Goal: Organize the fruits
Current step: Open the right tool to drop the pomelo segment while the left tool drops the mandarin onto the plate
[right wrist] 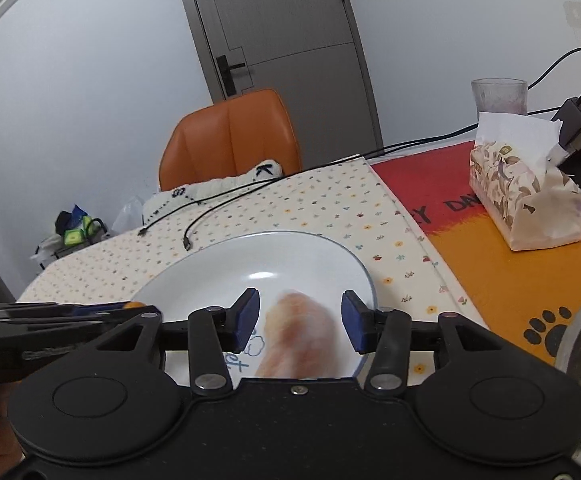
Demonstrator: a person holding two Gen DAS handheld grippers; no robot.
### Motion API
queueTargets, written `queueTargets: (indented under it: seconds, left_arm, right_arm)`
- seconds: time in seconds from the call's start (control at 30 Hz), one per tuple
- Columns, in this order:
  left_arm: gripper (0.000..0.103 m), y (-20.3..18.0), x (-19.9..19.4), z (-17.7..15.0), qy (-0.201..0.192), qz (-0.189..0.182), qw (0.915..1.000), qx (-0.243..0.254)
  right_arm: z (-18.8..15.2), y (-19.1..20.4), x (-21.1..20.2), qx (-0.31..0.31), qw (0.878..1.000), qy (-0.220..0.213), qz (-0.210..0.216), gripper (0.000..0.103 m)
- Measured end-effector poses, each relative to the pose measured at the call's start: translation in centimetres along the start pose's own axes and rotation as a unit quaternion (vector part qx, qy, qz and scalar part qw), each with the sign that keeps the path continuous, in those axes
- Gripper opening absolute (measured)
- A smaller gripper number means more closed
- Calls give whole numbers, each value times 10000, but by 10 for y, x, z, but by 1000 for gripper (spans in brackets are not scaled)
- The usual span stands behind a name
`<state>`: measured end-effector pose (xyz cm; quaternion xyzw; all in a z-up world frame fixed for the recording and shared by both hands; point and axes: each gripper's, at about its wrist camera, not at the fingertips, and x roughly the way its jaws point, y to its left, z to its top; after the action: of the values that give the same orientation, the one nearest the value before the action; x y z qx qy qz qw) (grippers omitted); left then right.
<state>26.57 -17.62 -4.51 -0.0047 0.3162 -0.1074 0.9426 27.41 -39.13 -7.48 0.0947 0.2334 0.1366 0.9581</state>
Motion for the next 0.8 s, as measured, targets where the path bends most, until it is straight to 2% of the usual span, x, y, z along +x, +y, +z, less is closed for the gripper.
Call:
queueTargets:
  seconds: [0.27,0.43,0.6,0.67,0.77,0.8]
  left_arm:
    - [23,6,1,-4,69,233,9997,-60]
    - [26,7,-7,-6,12,208,9998,-54]
    - [30,13,-21,-8,-35,331,9994,-115]
    - [32,19,-26,-10,-54,360,9992,-189]
    - [42,27,-36,-13,-72,438,9986,-276]
    - [49,29,-39,-14,-86,464,9984,-295]
  right_arm:
    - [-5,7,-13,-60,9999,-50,127,60]
    - [-10,14,-17,-115,9999,-7,120,79]
    - [-15,18,-25,-35,9998,-31,204,92]
    - [-17,20,-28,-43,9998,-34,173,94]
    - [-20,18,-32,88,9997,3,216,97]
    - [-21,18,-33,132,9997,21,218,98]
